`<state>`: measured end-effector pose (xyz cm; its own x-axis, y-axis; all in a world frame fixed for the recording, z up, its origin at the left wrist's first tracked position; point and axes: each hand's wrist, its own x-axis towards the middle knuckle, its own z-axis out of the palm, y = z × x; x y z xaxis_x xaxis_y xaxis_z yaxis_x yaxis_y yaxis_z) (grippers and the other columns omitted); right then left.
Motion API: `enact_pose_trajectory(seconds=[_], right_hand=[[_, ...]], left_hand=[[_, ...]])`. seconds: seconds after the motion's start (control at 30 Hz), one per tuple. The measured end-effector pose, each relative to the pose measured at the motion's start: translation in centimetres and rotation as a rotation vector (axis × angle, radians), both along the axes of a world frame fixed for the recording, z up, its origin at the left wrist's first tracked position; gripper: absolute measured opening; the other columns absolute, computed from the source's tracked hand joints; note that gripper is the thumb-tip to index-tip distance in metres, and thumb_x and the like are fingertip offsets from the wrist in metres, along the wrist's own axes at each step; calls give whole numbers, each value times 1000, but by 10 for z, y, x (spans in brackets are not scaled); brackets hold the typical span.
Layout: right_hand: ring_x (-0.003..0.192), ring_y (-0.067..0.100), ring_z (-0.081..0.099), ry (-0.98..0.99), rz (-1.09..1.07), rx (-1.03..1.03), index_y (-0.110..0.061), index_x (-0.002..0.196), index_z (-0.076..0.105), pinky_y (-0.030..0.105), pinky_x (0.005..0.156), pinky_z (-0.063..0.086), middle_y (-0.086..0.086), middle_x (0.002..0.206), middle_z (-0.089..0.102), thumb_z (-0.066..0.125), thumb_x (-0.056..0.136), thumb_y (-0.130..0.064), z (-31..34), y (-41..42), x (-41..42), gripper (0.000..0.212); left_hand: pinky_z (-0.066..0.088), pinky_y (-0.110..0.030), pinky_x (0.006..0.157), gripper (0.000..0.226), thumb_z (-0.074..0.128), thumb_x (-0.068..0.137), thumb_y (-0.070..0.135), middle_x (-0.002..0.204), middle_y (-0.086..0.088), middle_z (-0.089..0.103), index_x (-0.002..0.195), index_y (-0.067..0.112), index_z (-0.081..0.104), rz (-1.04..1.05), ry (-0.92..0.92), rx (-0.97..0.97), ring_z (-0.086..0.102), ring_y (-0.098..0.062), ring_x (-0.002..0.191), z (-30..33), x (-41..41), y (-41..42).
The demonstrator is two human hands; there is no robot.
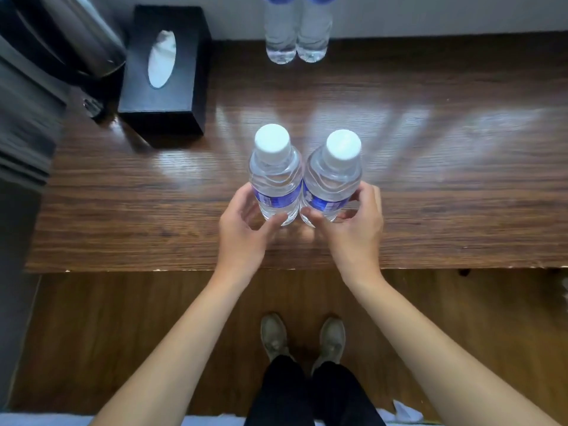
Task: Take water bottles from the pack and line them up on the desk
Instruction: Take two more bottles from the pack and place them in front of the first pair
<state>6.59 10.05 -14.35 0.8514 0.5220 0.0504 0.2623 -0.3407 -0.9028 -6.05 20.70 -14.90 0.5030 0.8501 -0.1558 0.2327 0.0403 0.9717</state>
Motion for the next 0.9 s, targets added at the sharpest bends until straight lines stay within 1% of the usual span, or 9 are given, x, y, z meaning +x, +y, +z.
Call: enact_pose_trajectory(seconds=[0.1, 0.27, 0.43, 0.5, 0.63, 0.73, 0.77, 0.83, 0.9], right_hand=[[94, 11, 56, -32, 44, 30, -12, 109, 59, 22, 76, 50, -11, 100, 50, 86, 68, -39, -5, -1, 6, 56], [96, 13, 57, -96, 111, 44, -7, 108, 64, 21, 81, 48, -2, 102, 55, 81, 75, -37, -6, -4, 16, 48], [99, 20, 58, -114, 139, 69, -6, 109, 64, 37, 82, 52, 0, 103, 56, 81, 77, -31, -13, -5, 16, 44], [99, 21, 58, -125, 132, 78, -5, 109, 64, 39, 82, 51, 3, 104, 56, 80, 77, -31, -15, -4, 16, 44], [96, 21, 57, -143, 112, 85, -4, 108, 62, 34, 82, 50, 2, 102, 55, 79, 78, -32, -17, -4, 13, 44], [99, 15, 55, -127, 74, 90, -5, 113, 59, 22, 84, 48, -3, 106, 51, 82, 73, -41, -15, -3, 10, 59], [100, 12, 54, -122, 52, 86, -6, 115, 58, 19, 84, 46, -5, 108, 49, 84, 69, -43, -15, -2, 9, 64], [99, 9, 51, -124, 4, 73, -9, 116, 55, 18, 84, 44, -9, 107, 46, 87, 63, -45, -15, -1, 8, 71], [96, 9, 50, -117, -32, 68, -16, 112, 51, 17, 81, 43, -13, 103, 45, 88, 61, -46, -17, -1, 7, 70]], left_hand=[[52, -53, 99, 52, 86, 74, 18, 118, -7, 70, 117, 8, 59, 10, -14, 42, 67, -24, 113, -8, 2, 2], [53, -47, 99, 62, 90, 67, 34, 118, -3, 65, 115, 21, 53, 7, 0, 159, 64, -20, 114, -13, 10, 3], [52, -45, 97, 68, 92, 64, 36, 117, -5, 61, 113, 23, 47, 31, 22, 207, 62, -21, 112, -17, 17, 2], [53, -44, 97, 69, 92, 63, 39, 117, -6, 61, 113, 23, 47, 35, 32, 206, 62, -20, 112, -19, 18, 2], [53, -44, 98, 78, 91, 66, 41, 125, -6, 59, 128, 15, 51, -16, 15, 223, 61, -22, 118, -19, 17, 5], [52, -40, 101, 75, 89, 72, 26, 129, -4, 63, 135, 8, 52, -68, -27, 196, 61, -19, 121, -17, 15, 6], [52, -36, 101, 72, 88, 73, 20, 128, 0, 65, 134, 6, 53, -80, -50, 179, 62, -16, 121, -15, 15, 6], [51, -26, 99, 60, 85, 75, 14, 120, 9, 68, 128, 7, 58, -101, -75, 167, 64, -10, 117, -15, 14, 6], [50, -20, 95, 51, 84, 75, 10, 112, 15, 70, 120, 15, 61, -113, -64, 173, 66, -6, 112, -14, 14, 6]])
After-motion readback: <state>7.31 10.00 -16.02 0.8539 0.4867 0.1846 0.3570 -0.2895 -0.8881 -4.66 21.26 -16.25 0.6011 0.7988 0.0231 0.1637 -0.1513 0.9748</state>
